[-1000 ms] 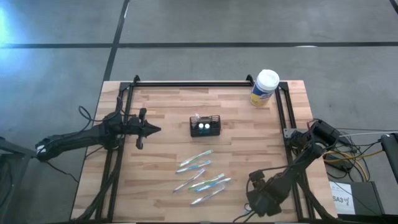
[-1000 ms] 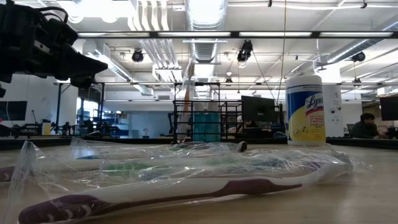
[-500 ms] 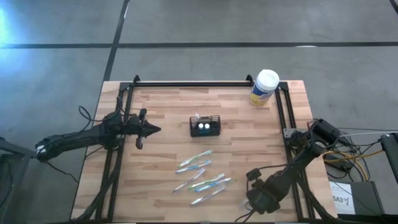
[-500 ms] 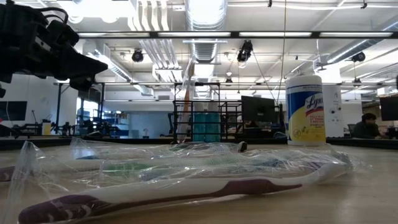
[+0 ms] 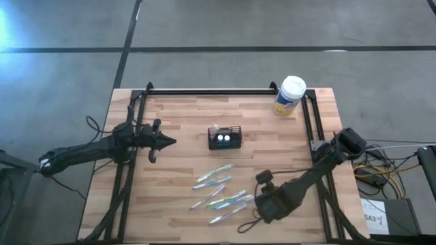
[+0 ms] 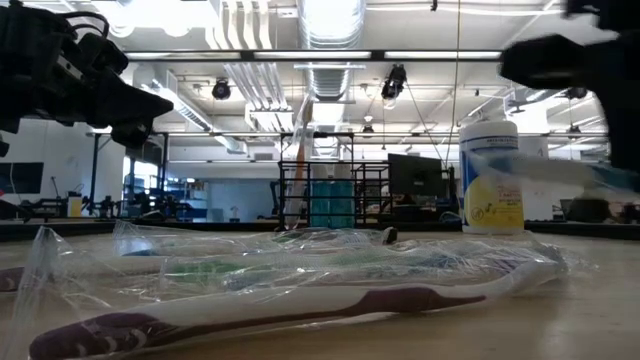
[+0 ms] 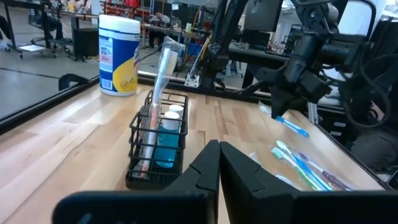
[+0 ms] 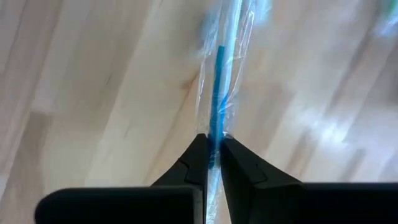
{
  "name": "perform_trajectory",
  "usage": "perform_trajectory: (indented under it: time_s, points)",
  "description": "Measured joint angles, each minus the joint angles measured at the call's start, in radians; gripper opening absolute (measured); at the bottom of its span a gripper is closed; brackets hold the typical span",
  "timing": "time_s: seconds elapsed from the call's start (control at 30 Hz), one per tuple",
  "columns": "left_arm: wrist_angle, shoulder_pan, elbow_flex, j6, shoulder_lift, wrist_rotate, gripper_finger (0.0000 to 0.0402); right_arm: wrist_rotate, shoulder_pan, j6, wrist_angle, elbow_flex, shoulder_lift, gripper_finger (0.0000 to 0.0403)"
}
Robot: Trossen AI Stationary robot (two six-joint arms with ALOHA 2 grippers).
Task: Pick & Place toothbrushing station
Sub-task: Put the bottom right blue toothbrush in the wire organizer
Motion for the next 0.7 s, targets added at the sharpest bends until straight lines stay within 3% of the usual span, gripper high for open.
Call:
perform_trajectory:
  time_s: [0.37, 0.7]
  points:
    - [0.081, -0.007, 0.001, -0.079, 0.000, 0.048, 0.0034, -0.001, -0.222, -0.098, -0.007, 0.208, -0.001, 0.0019]
    - [0.029, -0.013, 0.104, -0.034, 0.025, 0.051, 0.0107, -0.025, -0.387, -0.105, -0.081, 0.322, -0.001, 0.0018]
